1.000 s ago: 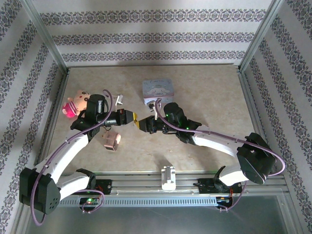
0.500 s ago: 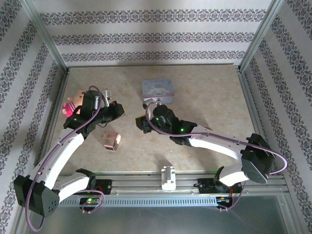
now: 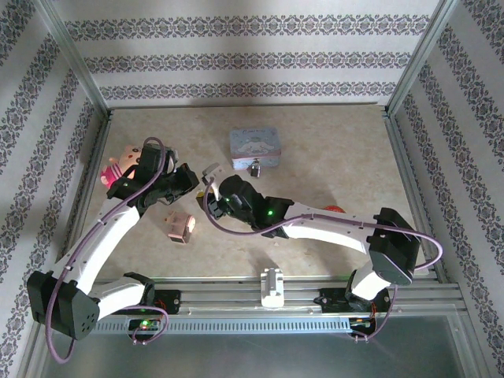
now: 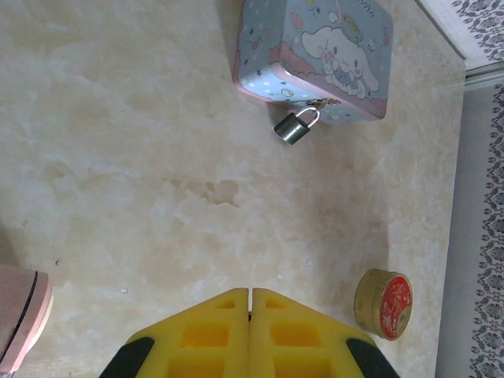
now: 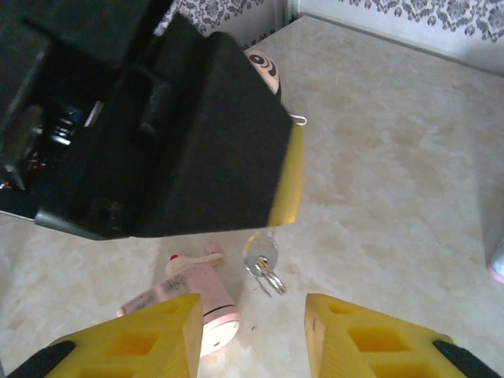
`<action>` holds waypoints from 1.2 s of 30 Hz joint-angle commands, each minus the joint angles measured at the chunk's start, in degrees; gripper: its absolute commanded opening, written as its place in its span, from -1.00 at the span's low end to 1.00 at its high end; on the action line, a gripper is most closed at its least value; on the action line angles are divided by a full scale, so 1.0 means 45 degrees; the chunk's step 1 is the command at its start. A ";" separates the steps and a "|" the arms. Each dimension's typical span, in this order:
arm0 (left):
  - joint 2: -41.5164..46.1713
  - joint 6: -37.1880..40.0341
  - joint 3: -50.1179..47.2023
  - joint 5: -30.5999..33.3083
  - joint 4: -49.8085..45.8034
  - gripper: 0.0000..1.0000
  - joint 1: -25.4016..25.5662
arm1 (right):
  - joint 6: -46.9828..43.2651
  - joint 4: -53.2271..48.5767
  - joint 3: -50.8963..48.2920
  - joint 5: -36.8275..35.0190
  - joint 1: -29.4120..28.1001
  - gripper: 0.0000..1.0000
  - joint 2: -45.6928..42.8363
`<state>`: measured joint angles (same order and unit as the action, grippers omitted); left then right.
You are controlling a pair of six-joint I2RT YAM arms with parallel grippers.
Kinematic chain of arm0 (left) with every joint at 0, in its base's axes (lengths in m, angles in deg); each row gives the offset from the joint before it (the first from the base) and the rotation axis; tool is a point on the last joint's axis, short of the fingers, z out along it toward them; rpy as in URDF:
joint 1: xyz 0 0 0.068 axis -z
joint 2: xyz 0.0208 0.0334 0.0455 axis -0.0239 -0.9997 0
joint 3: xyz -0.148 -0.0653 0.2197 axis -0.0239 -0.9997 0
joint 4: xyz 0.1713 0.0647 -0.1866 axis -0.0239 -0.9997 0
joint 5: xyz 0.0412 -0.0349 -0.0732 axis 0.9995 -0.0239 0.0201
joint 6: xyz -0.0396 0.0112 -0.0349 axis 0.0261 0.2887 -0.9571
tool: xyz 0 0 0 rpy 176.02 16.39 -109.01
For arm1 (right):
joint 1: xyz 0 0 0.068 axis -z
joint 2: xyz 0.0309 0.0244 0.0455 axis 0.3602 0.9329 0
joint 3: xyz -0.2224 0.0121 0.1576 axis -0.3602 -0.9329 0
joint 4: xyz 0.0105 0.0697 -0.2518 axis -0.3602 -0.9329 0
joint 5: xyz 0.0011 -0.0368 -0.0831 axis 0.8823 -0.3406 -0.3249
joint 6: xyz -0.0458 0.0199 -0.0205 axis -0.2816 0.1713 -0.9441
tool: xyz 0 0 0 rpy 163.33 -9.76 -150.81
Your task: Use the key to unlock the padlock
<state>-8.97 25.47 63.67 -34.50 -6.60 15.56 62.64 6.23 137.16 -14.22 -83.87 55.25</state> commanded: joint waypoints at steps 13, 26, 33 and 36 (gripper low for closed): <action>0.0053 -0.0084 0.0706 -0.0196 -0.0821 -1.00 0.0204 | -0.1971 0.0014 0.1729 -0.2332 -0.0389 -0.14 0.1819; -0.0231 0.0177 0.0843 -0.1045 -0.1077 -1.00 0.0201 | -0.2651 0.0660 0.2258 -0.3517 -0.0369 -0.54 0.2798; -0.0106 0.0140 0.0833 -0.1020 -0.0947 -1.00 0.0186 | -0.2499 0.0835 0.1704 -0.3323 -0.0388 -1.00 0.2400; -0.0045 0.0056 0.0765 -0.1046 -0.0712 -0.88 0.0184 | -0.2419 0.1112 0.1235 -0.3052 -0.0388 -1.00 0.2068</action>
<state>-10.06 26.00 66.05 -34.11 -7.34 15.01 55.42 9.59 144.68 -27.73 -85.40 65.04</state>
